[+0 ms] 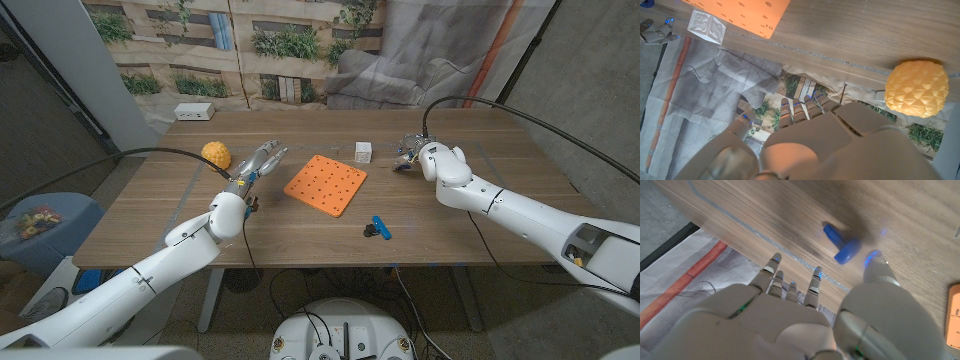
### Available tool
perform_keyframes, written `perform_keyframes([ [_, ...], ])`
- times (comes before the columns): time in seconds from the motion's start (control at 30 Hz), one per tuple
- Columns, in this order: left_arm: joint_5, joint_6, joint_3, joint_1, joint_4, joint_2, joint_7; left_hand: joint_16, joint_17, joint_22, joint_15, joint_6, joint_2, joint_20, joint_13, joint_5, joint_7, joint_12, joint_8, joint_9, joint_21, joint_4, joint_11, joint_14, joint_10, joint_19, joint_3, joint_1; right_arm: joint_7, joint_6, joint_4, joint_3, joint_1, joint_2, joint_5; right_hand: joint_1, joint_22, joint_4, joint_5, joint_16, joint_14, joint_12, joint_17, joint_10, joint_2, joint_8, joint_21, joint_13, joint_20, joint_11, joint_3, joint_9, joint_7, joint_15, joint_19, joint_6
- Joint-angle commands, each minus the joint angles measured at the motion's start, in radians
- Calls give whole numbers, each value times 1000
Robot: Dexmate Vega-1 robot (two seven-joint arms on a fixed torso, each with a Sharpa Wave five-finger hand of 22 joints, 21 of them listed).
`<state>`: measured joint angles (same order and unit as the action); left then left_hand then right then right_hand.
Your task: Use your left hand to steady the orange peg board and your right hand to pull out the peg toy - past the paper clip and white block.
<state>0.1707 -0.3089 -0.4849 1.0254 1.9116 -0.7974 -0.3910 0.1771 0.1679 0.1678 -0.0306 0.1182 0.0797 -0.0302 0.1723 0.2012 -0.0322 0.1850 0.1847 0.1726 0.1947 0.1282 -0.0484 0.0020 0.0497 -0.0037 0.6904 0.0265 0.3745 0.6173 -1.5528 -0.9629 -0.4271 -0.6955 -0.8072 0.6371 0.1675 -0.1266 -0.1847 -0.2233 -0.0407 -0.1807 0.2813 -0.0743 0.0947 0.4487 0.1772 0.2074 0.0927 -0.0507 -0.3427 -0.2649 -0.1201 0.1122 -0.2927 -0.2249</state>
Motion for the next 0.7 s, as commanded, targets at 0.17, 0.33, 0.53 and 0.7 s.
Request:
perform_keyframes([
  [0.17,-58,50,20,-4,-56,22,-15,-2,0,2,-19,-4,84,-89,-1,0,1,2,-5,1,1,3,6,2,5,11,9,4,22,-23,-38,31,-10,-30,71,-74,3,18,10,8,-28,-7,5,-30,13,-31,0,4,8,-9,25,7,2,18,38,53],
  [0.33,-99,83,34,-1,-88,45,-30,-2,0,2,-18,-5,84,-89,-1,0,2,1,-5,1,1,3,7,0,2,12,10,4,-30,-17,-62,69,-42,-35,114,-103,3,26,11,7,-32,-12,6,-31,14,-52,3,4,7,-8,34,12,11,19,45,87],
  [0.53,-139,131,49,2,-123,65,-48,-2,0,2,-17,-7,84,-89,-1,0,3,1,-5,1,1,4,9,0,1,13,11,3,-92,-17,-77,116,-75,-33,188,-118,3,31,10,6,-34,-17,7,-26,11,-64,2,4,6,-6,38,17,17,17,55,102],
  [0.7,-176,174,62,2,-158,85,-60,-2,0,2,-16,-7,83,-88,-1,0,6,0,-5,1,0,3,10,0,0,13,12,3,-147,-39,-88,162,-105,-36,271,-136,3,35,9,7,-40,-20,8,-24,3,-84,3,4,5,-5,40,24,23,17,65,131],
])
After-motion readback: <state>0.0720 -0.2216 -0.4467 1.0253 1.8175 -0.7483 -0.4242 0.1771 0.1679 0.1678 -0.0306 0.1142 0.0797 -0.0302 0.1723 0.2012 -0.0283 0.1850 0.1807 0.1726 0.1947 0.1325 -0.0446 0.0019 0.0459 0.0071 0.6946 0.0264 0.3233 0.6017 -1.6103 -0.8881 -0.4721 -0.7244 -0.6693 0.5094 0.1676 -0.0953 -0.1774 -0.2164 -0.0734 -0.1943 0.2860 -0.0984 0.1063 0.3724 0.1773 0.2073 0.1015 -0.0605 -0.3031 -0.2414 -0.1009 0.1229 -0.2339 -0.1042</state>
